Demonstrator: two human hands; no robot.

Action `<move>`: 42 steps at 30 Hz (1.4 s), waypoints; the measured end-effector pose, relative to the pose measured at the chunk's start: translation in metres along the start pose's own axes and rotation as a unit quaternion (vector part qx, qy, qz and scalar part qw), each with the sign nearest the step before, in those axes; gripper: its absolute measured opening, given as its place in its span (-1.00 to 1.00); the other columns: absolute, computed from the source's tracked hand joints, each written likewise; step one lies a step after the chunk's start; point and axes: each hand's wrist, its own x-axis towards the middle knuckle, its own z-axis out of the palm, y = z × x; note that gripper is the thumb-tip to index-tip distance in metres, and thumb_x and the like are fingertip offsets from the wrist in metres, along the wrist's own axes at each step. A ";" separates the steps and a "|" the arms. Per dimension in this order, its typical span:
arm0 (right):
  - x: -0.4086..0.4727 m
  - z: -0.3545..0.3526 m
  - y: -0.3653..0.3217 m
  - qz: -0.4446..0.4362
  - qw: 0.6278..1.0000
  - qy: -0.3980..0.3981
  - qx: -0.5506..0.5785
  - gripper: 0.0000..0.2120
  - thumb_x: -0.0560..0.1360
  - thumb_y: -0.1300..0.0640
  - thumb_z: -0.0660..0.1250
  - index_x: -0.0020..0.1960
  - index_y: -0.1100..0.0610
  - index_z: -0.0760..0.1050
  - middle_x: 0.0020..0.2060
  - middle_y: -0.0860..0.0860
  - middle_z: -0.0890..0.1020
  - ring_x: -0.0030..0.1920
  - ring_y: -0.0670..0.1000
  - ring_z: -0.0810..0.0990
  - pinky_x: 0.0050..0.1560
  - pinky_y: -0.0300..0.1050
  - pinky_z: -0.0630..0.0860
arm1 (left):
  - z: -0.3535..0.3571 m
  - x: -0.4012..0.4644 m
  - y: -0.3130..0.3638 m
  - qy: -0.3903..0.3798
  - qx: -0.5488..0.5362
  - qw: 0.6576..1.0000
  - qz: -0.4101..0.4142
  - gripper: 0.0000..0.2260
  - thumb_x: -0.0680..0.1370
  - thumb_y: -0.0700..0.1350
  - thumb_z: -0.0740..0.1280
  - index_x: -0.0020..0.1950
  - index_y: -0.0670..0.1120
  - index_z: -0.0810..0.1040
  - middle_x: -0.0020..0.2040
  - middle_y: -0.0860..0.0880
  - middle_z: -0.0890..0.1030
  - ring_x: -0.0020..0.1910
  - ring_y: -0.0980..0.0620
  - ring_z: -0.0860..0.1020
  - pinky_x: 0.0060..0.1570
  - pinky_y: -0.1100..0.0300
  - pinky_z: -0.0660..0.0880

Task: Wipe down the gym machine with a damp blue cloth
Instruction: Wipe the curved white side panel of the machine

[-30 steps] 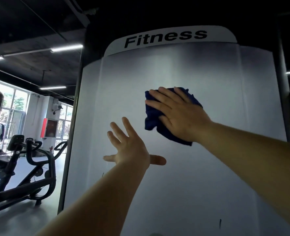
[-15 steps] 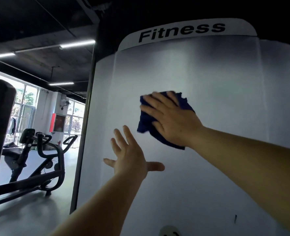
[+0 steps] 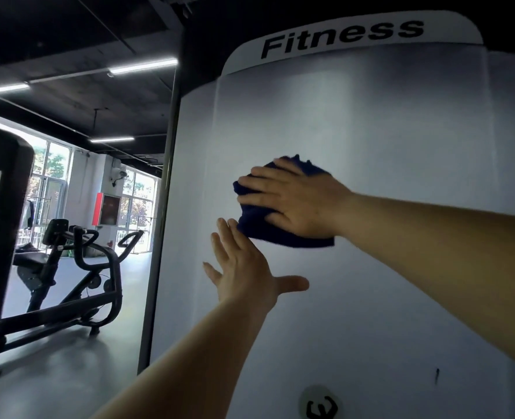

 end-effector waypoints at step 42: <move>-0.080 -0.006 0.016 0.253 0.966 -0.027 0.042 0.12 0.38 -0.57 0.03 0.52 0.07 -0.51 0.48 0.02 -0.51 0.50 0.06 -0.48 0.52 0.13 -0.34 | -0.024 0.087 0.047 0.169 -0.015 0.978 0.120 -0.45 0.62 0.25 -0.05 0.50 0.36 -0.30 0.58 0.12 -0.28 0.56 -0.05 -0.27 0.42 -0.42 -0.14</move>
